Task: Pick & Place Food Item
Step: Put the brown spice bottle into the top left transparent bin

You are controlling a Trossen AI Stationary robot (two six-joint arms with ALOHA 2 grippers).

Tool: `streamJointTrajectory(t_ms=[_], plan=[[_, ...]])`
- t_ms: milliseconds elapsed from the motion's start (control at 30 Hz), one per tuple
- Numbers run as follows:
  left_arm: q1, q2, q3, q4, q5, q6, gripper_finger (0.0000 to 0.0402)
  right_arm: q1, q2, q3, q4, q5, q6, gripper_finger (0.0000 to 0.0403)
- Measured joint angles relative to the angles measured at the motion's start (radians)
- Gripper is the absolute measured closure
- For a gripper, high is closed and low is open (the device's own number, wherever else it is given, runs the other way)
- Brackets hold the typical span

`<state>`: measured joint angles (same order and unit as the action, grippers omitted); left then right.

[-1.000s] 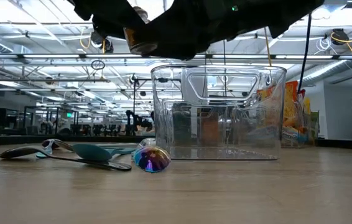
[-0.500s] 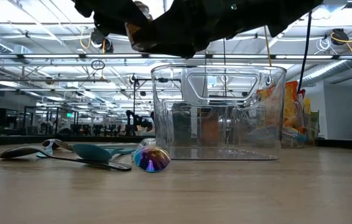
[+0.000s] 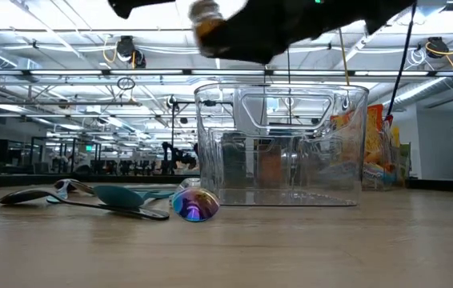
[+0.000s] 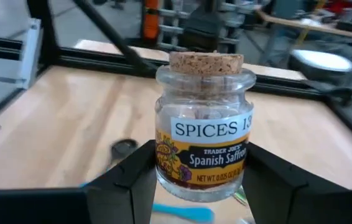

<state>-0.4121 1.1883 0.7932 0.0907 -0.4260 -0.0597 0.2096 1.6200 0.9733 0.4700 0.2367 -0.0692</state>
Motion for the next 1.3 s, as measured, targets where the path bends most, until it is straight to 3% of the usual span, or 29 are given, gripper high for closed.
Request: streamJointTrajectory(t_ms=[100, 233, 400, 567, 700, 933, 1300], plan=[[0.004, -0.055, -0.129, 0.149, -0.051, 0.02, 0.0139, 0.0, -0.067, -0.051, 0.011, 0.034, 0.001, 0.0223], [0.047, -0.079, -0.298, 0.515, -0.077, 0.026, 0.0144, 0.0, -0.157, -0.135, 0.13, 0.05, -0.003, 0.0223], [0.127, 0.007, -0.397, 0.797, 0.005, -0.024, 0.0139, 0.001, -0.158, -0.218, 0.266, 0.046, -0.002, 0.0223], [0.162, 0.125, -0.342, 0.848, 0.087, -0.063, 0.0133, -0.006, -0.117, -0.214, 0.298, 0.037, -0.003, 0.0223], [0.169, 0.224, -0.261, 0.854, 0.087, 0.007, 0.0137, -0.007, -0.087, -0.211, 0.366, -0.026, -0.003, 0.0223], [0.17, 0.356, -0.126, 0.851, 0.113, 0.107, 0.015, -0.007, -0.084, -0.21, 0.382, -0.029, -0.003, 0.0223], [0.174, 0.424, -0.056, 0.85, 0.111, 0.141, 0.0163, -0.007, -0.083, -0.21, 0.371, -0.031, 0.001, 0.0223]])
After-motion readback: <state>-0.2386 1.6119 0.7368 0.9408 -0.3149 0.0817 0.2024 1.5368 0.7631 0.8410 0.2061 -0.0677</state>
